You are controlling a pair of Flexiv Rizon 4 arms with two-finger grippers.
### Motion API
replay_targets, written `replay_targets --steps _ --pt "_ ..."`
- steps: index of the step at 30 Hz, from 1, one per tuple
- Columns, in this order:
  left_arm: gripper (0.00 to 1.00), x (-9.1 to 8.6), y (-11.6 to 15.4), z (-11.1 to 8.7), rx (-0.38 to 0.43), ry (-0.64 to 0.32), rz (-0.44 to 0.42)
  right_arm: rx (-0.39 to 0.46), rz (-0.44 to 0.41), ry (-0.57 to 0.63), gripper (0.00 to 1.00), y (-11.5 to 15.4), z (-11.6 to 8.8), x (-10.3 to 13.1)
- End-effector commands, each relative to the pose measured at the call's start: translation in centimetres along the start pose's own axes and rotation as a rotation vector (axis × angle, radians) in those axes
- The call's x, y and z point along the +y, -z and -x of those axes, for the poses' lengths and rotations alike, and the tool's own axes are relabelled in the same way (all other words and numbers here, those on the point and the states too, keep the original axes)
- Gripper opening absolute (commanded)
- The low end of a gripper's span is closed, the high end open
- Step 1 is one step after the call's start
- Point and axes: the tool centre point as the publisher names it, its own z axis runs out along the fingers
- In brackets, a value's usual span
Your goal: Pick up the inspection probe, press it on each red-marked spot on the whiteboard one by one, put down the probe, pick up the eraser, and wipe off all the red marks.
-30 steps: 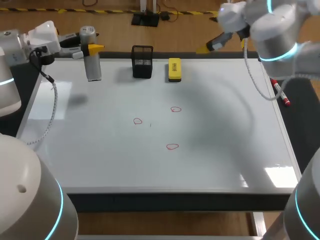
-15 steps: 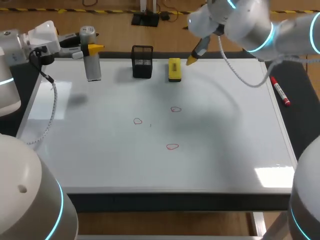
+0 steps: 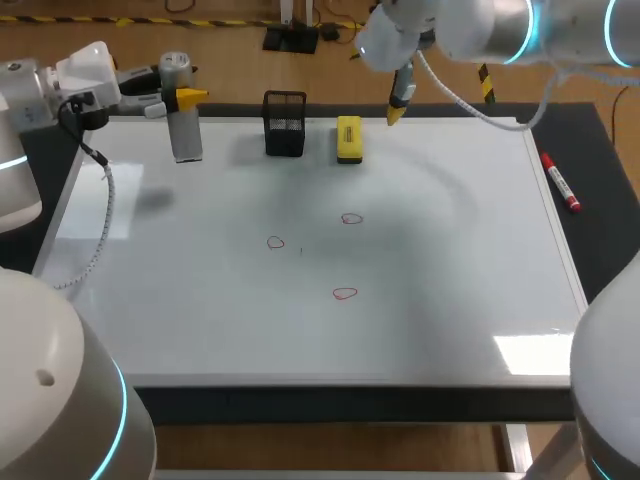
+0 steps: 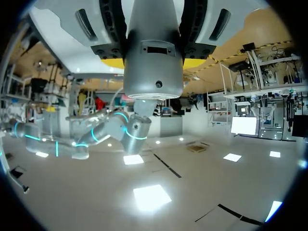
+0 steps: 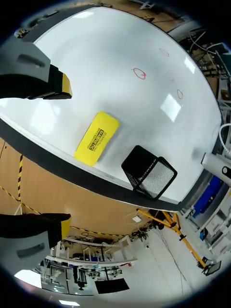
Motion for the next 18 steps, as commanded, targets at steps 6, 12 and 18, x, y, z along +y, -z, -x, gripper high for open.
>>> replay_targets --steps 6,12,18 --pt "0.00 -0.1 0.0 -0.1 -0.003 -0.001 -0.001 0.486 -0.357 0.404 1.00 -1.3 0.4 1.5" --pt "0.00 -0.1 0.0 -0.1 -0.003 -0.001 -0.001 0.497 -0.301 0.525 1.00 -3.0 -1.0 1.4" --pt "0.00 -0.1 0.0 -0.1 -0.003 -0.001 -0.001 0.509 -0.286 0.650 1.00 -3.8 -2.1 1.4"
